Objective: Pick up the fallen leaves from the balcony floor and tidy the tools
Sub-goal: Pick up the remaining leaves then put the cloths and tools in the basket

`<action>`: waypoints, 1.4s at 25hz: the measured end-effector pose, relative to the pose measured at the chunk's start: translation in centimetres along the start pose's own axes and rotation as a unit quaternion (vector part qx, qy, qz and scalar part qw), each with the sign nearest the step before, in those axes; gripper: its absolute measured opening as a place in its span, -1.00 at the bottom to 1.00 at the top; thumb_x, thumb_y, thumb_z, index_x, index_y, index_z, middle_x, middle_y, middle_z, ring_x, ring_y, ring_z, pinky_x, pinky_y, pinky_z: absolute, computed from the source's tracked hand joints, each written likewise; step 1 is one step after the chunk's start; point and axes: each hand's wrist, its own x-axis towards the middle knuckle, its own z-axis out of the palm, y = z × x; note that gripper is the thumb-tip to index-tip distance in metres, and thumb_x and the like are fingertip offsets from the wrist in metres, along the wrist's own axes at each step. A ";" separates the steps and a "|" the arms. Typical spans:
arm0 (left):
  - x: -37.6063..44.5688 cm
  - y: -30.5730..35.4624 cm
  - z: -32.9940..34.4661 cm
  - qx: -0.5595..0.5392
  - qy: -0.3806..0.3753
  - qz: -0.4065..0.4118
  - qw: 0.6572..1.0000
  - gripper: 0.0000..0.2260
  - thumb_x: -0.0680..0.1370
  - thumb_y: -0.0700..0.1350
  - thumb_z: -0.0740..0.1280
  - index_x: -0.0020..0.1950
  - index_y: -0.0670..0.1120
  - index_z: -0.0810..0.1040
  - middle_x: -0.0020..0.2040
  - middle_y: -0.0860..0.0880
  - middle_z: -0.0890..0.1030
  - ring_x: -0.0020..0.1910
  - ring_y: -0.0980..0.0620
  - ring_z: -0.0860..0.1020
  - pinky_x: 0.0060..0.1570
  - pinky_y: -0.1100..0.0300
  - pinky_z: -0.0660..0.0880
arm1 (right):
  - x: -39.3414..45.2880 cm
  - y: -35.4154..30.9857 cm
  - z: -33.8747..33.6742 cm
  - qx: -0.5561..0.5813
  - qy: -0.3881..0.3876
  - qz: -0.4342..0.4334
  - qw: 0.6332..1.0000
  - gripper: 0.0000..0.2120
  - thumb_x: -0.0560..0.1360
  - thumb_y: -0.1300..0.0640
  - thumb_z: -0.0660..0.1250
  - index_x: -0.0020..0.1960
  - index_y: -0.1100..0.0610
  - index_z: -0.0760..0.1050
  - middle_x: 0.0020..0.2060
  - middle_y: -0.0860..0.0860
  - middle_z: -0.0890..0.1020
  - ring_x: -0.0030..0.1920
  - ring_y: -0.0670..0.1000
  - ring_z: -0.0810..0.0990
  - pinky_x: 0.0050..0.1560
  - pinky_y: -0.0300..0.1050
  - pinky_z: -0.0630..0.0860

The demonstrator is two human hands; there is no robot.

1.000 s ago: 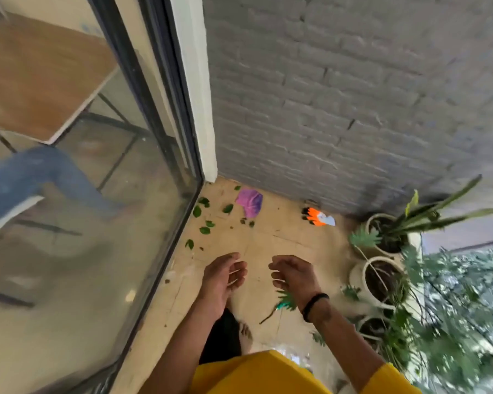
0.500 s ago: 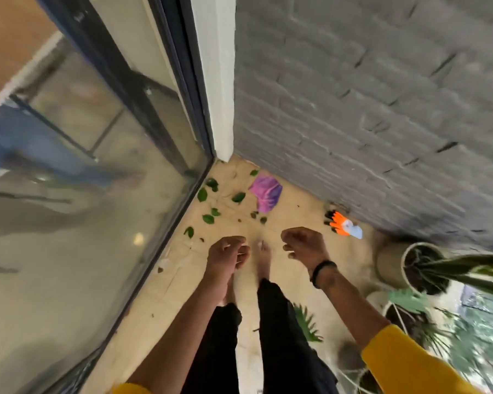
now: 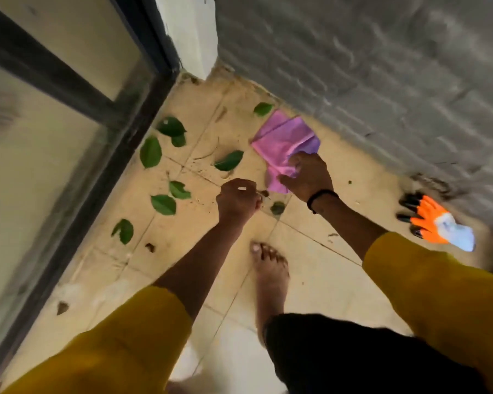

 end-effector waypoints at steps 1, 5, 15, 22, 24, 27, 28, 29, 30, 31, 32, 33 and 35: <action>2.9 -1.2 0.6 0.028 -0.001 0.022 0.999 -0.92 0.47 -0.13 0.39 -0.20 -0.07 0.66 -0.37 -0.09 0.67 -0.39 -0.14 0.65 -0.15 -0.09 0.68 | 1.8 1.6 2.3 -0.016 0.005 -0.014 1.000 -0.64 0.37 -0.05 0.52 0.08 0.11 0.59 -0.02 0.15 0.66 0.05 0.22 0.57 0.06 0.03 0.52; 8.8 -2.4 1.6 0.145 -0.030 0.149 0.978 -0.96 0.52 -0.13 0.45 -0.04 -0.04 0.66 -0.21 -0.07 0.71 -0.36 -0.04 0.67 -0.33 0.15 0.63 | 4.4 4.3 5.7 0.029 0.091 -0.026 0.995 -0.87 0.48 0.00 0.39 -0.03 0.02 0.63 -0.09 0.09 0.64 -0.09 0.14 0.61 -0.13 -0.08 0.54; 7.6 -1.0 -1.3 0.078 -0.107 0.205 0.970 -0.92 0.62 -0.22 0.35 0.05 -0.15 0.64 -0.27 -0.14 0.67 -0.39 -0.02 0.59 -0.23 -0.03 0.62 | -2.1 7.6 -7.4 0.253 0.480 -0.006 0.840 -0.81 0.56 0.05 0.36 0.02 0.18 0.56 -0.16 0.02 0.63 -0.25 -0.21 0.55 -0.18 -0.27 0.51; 6.1 -7.6 -4.2 0.086 -0.110 0.106 0.985 -0.90 0.63 -0.20 0.35 0.10 -0.12 0.65 -0.14 -0.14 0.72 -0.22 -0.05 0.67 -0.06 -0.03 0.68 | -3.3 6.7 0.6 0.073 0.232 0.049 0.969 -0.71 0.42 -0.03 0.50 0.05 0.11 0.60 -0.08 0.04 0.64 -0.13 0.04 0.60 -0.09 -0.09 0.58; 6.3 -8.9 -4.3 0.071 -0.103 0.088 0.988 -0.84 0.63 -0.28 0.30 0.15 -0.14 0.63 -0.07 -0.16 0.71 -0.19 -0.04 0.65 -0.08 0.05 0.65 | -4.7 5.5 5.4 0.045 0.044 0.078 0.995 -0.31 0.29 -0.23 0.59 0.29 0.06 0.48 0.03 -0.02 0.57 0.03 0.00 0.53 0.14 -0.05 0.55; 5.9 -9.2 -4.5 0.075 -0.113 0.106 0.985 -0.77 0.64 -0.31 0.24 0.21 -0.08 0.58 0.02 -0.14 0.68 -0.13 -0.01 0.64 -0.13 0.16 0.64 | -5.7 4.2 10.7 0.040 -0.043 0.050 0.997 0.06 0.12 -0.36 0.62 0.48 -0.02 0.28 0.21 0.07 0.43 0.12 0.03 0.48 0.26 -0.11 0.44; 6.2 -9.3 -4.8 0.095 -0.095 0.130 0.982 -0.76 0.64 -0.29 0.26 0.23 -0.04 0.59 0.04 -0.11 0.68 -0.08 -0.01 0.66 -0.06 0.11 0.67 | -5.7 3.5 11.7 0.048 -0.029 0.034 0.998 0.07 0.14 -0.33 0.62 0.51 -0.03 0.26 0.23 0.09 0.36 0.07 0.03 0.47 0.25 -0.12 0.44; 6.5 -9.4 -5.5 0.119 -0.069 0.148 0.979 -0.76 0.63 -0.26 0.29 0.21 0.00 0.60 0.05 -0.08 0.69 -0.04 -0.02 0.68 0.00 0.04 0.67 | -5.5 2.7 12.4 0.050 -0.009 0.016 0.999 0.05 0.16 -0.30 0.63 0.52 -0.04 0.27 0.23 0.09 0.31 0.04 0.03 0.48 0.25 -0.12 0.46; 6.7 -9.6 -6.3 0.133 -0.043 0.160 0.977 -0.77 0.62 -0.24 0.31 0.18 0.03 0.61 0.04 -0.06 0.70 -0.03 -0.02 0.69 0.03 0.00 0.66 | -5.1 2.0 13.0 0.044 0.006 -0.003 0.999 0.02 0.18 -0.29 0.62 0.51 -0.03 0.28 0.23 0.09 0.29 0.05 0.06 0.50 0.26 -0.09 0.49; 6.8 -9.8 -7.3 0.144 -0.025 0.163 0.976 -0.78 0.62 -0.22 0.31 0.15 0.05 0.62 0.03 -0.04 0.70 -0.04 -0.02 0.69 0.04 -0.02 0.66 | -4.9 1.0 13.3 0.035 0.019 -0.022 0.999 0.00 0.19 -0.30 0.61 0.50 -0.03 0.30 0.22 0.08 0.29 0.08 0.08 0.51 0.26 -0.06 0.51; 7.0 -10.1 -8.1 0.148 -0.012 0.165 0.975 -0.80 0.62 -0.21 0.31 0.12 0.06 0.62 0.03 -0.04 0.70 -0.04 -0.02 0.69 0.05 -0.03 0.66 | -4.6 0.3 13.7 0.025 0.022 -0.039 0.999 -0.03 0.20 -0.31 0.60 0.49 -0.02 0.32 0.22 0.07 0.30 0.10 0.09 0.50 0.25 -0.04 0.52; 7.0 -10.3 -8.8 0.152 -0.005 0.165 0.975 -0.81 0.62 -0.20 0.30 0.09 0.06 0.62 0.03 -0.06 0.70 -0.04 -0.04 0.69 0.06 -0.04 0.65 | -4.3 -0.2 14.1 0.015 0.019 -0.058 0.998 -0.05 0.22 -0.30 0.59 0.48 -0.01 0.33 0.21 0.05 0.30 0.11 0.09 0.49 0.23 -0.04 0.52; 7.3 -10.7 -9.8 0.148 -0.016 0.165 0.975 -0.82 0.62 -0.22 0.28 0.07 0.00 0.64 0.05 -0.10 0.70 -0.01 -0.09 0.69 0.07 -0.08 0.64 | -3.9 -1.3 15.0 0.016 0.009 -0.082 0.996 -0.13 0.25 -0.26 0.60 0.45 0.01 0.36 0.19 0.03 0.30 0.09 0.04 0.48 0.19 -0.14 0.51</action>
